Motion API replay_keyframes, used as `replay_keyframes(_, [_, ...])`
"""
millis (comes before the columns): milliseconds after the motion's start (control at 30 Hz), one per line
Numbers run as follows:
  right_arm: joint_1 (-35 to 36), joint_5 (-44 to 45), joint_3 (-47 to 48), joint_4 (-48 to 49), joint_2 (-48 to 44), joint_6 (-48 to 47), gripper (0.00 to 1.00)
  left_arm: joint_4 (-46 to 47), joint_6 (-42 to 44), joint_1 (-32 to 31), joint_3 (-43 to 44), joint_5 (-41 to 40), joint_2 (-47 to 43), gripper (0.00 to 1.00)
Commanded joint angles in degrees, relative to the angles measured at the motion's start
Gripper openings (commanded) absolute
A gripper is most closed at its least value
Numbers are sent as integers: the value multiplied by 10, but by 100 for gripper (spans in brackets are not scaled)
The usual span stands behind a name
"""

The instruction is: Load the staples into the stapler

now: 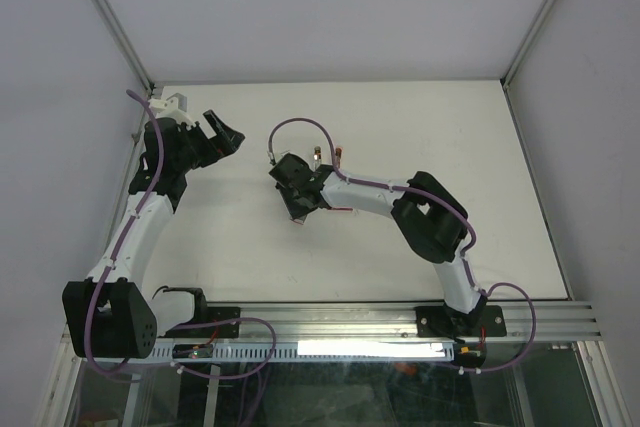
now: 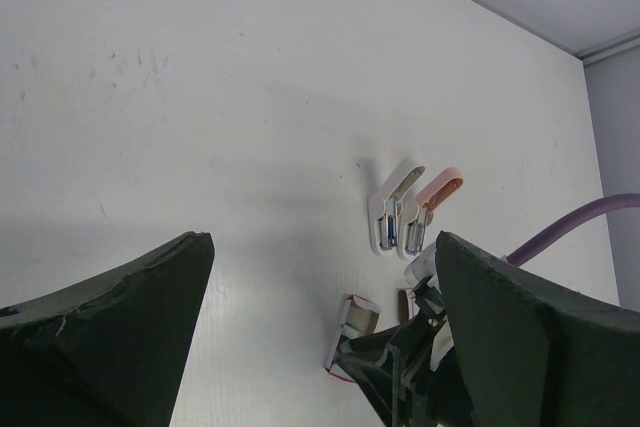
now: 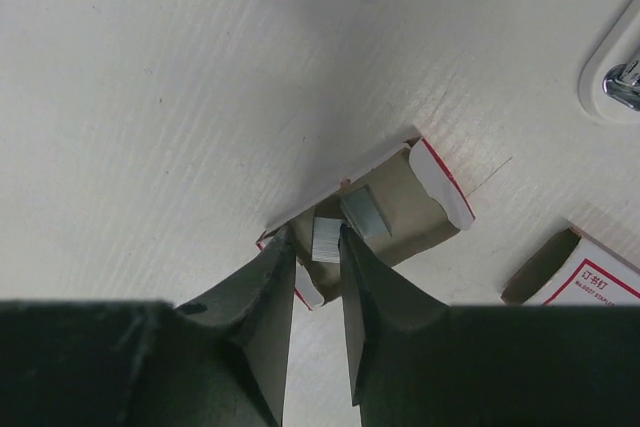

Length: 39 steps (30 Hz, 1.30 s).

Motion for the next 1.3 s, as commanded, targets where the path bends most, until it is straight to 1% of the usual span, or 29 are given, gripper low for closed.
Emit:
replay_keyframes(0, [3, 16, 10, -2, 5, 15, 27, 15, -1, 6, 3, 4, -14, 97])
replay_keyframes(400, [3, 37, 18, -10, 2, 14, 28, 18, -3, 6, 0, 8, -14, 97])
replay_keyframes(667, [3, 31, 25, -6, -4, 9, 30, 23, -7, 6, -1, 17, -11, 97])
replay_keyframes(900, [2, 31, 28, -2, 8, 7, 29, 25, -8, 6, -3, 20, -11, 97])
replay_keyframes(1167, [9, 5, 29, 8, 0, -6, 28, 28, -11, 6, -4, 27, -9, 97])
replay_keyframes(1267, [14, 3, 30, 10, 0, -10, 26, 29, -11, 6, -5, 28, -9, 97])
